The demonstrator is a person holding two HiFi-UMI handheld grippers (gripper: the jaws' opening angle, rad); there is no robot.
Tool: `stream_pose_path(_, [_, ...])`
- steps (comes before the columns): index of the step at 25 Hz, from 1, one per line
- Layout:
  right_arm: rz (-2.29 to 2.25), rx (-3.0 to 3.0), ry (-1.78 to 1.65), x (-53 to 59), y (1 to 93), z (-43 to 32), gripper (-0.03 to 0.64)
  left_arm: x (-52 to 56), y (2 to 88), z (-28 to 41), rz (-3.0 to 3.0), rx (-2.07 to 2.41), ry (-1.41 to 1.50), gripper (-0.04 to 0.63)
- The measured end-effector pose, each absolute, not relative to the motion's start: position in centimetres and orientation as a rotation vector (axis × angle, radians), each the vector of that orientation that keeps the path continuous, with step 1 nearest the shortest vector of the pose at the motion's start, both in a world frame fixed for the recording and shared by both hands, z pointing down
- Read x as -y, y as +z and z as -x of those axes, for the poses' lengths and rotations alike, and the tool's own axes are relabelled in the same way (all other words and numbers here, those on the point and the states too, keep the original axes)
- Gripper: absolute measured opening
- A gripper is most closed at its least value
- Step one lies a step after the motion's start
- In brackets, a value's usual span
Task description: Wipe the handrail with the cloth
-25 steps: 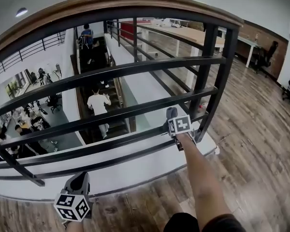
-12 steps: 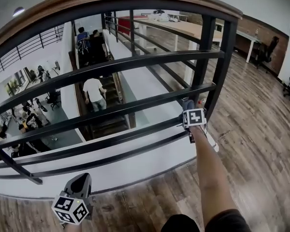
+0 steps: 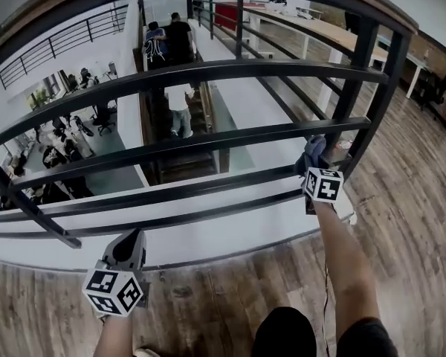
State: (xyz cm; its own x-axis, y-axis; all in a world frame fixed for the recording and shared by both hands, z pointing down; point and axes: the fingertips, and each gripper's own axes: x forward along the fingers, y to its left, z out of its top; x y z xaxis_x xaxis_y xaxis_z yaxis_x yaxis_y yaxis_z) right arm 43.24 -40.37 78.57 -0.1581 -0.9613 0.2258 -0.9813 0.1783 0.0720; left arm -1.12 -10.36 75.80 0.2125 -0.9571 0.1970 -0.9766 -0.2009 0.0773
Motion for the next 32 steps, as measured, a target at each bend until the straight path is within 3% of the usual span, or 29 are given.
stream_pose_path(9, [-1.380,2.765,0.169,24.5,83.0,-15.5,0.103,8.3,74.2,10.5,-2.211,1.947,-0.006,0.003])
stream_pose_path(16, [-0.902,2.806,0.196,16.1,90.6,7.2,0.103,3.2,72.7,20.6,-2.099,2.082,-0.132,0.003])
stream_pose_path(24, [-0.589,2.760,0.266,8.1,94.7,31.2,0.103,-4.6,73.7,34.2,-1.819,2.355,-0.047,0.003])
stream_pose_path(32, [-0.524,2.573,0.247,5.7,98.1,46.5,0.103,-10.7,76.6,41.2,-1.656,2.327,-0.131,0.003])
